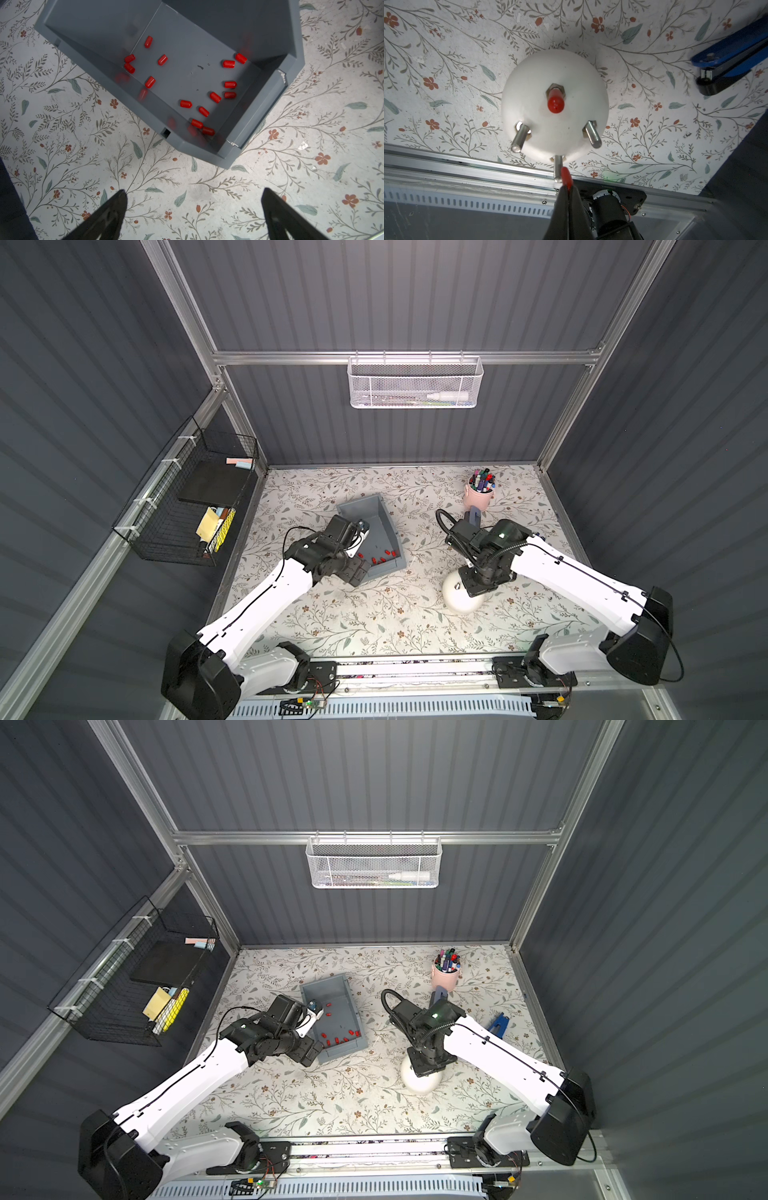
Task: Cover the protruding screws with screw protection sleeves
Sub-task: Attach the screw protection sleeve to the screw.
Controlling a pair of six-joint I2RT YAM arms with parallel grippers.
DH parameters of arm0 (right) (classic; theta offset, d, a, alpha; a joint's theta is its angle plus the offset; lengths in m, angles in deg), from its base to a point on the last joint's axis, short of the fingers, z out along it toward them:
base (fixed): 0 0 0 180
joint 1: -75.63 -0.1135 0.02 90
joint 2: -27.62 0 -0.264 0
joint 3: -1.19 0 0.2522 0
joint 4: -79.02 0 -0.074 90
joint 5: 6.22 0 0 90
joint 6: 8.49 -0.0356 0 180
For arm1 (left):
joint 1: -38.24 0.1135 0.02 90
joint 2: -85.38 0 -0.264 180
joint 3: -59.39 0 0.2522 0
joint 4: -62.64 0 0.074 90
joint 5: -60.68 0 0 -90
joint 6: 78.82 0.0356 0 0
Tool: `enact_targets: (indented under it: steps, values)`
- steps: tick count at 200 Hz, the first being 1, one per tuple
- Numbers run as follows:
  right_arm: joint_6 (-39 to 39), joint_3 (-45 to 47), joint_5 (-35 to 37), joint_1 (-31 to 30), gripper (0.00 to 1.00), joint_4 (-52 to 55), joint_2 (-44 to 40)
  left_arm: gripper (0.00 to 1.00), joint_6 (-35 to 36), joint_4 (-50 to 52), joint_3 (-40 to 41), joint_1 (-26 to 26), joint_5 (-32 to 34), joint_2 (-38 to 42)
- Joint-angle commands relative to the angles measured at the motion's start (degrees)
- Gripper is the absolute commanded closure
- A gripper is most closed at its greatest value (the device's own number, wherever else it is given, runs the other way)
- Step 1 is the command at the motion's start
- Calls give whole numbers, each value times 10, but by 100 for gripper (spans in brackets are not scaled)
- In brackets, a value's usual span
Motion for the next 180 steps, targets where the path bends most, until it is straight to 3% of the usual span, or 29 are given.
enact_targets:
  steps: [1, 180]
  values:
    - [-2, -18, 13, 0, 100, 8, -3, 1, 12, 4, 0, -3, 8, 6]
    - [-3, -12, -11, 0, 100, 22, 3, 1, 11, 4, 1, -8, 3, -5]
